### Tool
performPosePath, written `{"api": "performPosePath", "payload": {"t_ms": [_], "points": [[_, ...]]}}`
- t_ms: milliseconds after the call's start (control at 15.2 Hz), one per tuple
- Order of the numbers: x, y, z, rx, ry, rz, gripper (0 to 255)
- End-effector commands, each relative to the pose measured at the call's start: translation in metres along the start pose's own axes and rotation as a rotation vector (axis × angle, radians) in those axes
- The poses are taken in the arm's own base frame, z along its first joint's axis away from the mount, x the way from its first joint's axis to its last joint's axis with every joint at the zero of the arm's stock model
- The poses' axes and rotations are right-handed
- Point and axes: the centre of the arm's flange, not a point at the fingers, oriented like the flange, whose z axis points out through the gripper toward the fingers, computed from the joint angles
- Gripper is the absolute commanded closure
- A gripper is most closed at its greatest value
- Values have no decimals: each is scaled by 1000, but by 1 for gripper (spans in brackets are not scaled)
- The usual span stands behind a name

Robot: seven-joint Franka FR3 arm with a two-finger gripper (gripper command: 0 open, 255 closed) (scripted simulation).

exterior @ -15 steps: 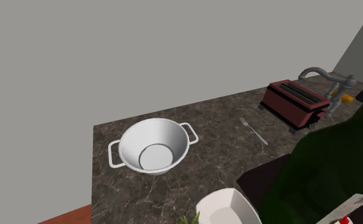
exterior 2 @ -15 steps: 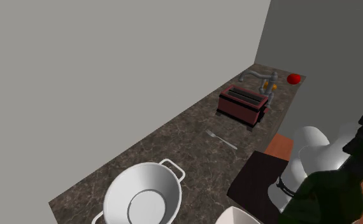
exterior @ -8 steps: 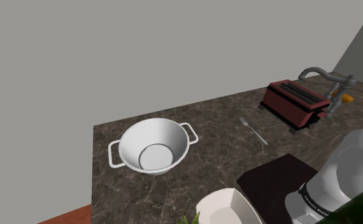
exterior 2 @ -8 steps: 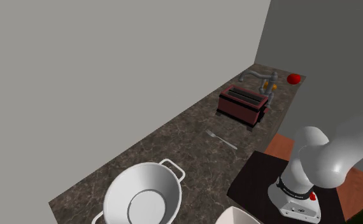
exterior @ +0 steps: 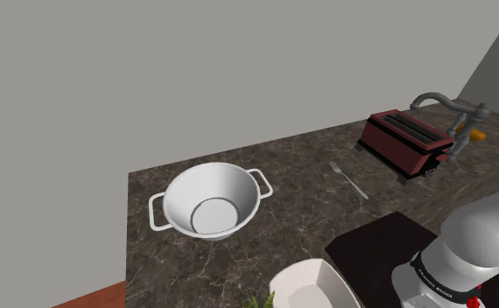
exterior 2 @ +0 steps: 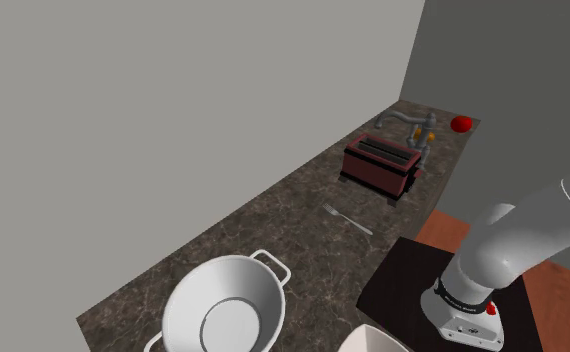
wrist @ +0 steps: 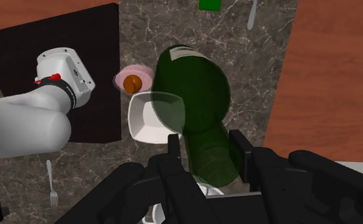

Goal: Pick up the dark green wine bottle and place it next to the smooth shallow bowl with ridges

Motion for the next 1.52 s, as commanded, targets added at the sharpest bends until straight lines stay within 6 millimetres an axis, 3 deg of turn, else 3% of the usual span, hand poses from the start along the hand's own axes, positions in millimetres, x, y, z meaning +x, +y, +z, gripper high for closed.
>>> {"api": "performPosePath", "payload": {"t_ms": [0, 1452], "points": [[-1, 1, 3, 4, -7, 2, 255], [-13, 1, 118, 4, -7, 2, 255]]}}
